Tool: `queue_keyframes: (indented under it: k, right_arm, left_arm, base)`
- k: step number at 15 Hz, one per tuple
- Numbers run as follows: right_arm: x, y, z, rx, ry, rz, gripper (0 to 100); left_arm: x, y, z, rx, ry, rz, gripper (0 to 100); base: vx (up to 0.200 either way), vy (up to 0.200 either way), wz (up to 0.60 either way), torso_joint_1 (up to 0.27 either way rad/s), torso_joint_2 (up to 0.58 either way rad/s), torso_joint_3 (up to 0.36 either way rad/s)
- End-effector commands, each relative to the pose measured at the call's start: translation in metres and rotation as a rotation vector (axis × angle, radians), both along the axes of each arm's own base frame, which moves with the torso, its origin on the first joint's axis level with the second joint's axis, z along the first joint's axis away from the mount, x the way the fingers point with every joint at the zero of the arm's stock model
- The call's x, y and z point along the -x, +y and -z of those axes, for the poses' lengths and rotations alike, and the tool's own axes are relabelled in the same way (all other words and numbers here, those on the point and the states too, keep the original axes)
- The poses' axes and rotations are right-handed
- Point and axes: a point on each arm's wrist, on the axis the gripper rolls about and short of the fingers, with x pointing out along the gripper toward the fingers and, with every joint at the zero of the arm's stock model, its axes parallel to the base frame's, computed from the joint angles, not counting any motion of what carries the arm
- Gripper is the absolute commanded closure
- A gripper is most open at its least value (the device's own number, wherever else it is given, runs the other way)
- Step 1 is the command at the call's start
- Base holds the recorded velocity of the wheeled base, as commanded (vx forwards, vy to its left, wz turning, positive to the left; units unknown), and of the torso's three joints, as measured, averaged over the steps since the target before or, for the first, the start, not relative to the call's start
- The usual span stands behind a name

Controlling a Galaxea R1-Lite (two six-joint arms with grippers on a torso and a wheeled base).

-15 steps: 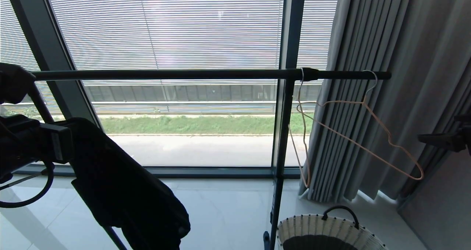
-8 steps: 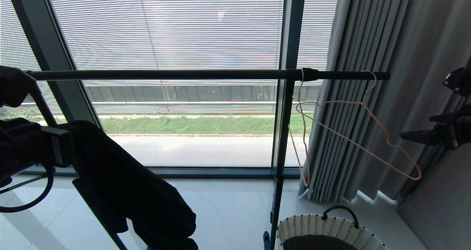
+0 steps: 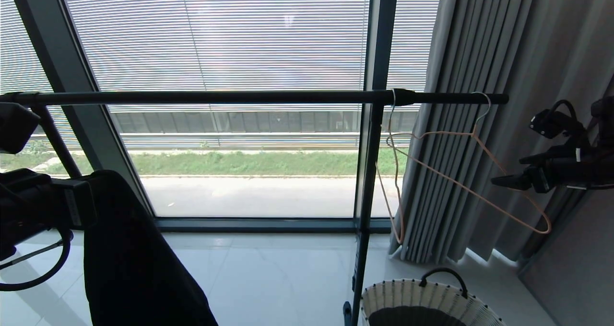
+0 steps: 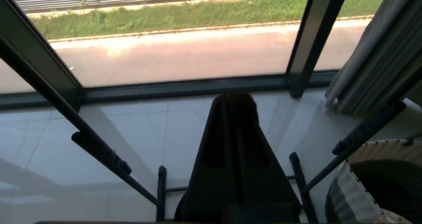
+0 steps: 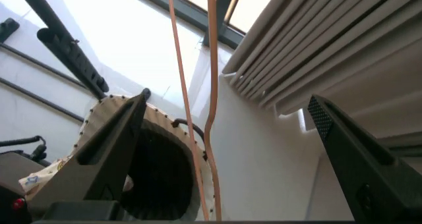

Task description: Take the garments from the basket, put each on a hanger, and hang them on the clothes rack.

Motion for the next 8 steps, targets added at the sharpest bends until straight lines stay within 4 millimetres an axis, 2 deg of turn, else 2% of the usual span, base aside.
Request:
queue_keyframes:
  k: [1,4,8]
  right_arm:
    - [-0.021,-0.007,0.016,-0.016,0.034,-0.004,0]
    - [-0.031,-0.008,0.022,-0.041,0.04,-0.034,0]
    - [-0.035,-0.006,0.03,-0.085,0.06,-0.083,0]
  left_arm:
    - [0.001,0.0,-0.002,0.013,-0.007,-0.005,100]
    - [0.0,0.0,-0.005,0.014,-0.017,-0.007,100]
    - [0.0,0.0,-0.008,0.013,-0.03,-0.008,100]
  base:
    - [0.0,0.0,0.0,0.0,0.0,0.0]
    - [0.0,0.0,0.0,0.0,0.0,0.0]
    - [0.0,0.0,0.0,0.0,0.0,0.0]
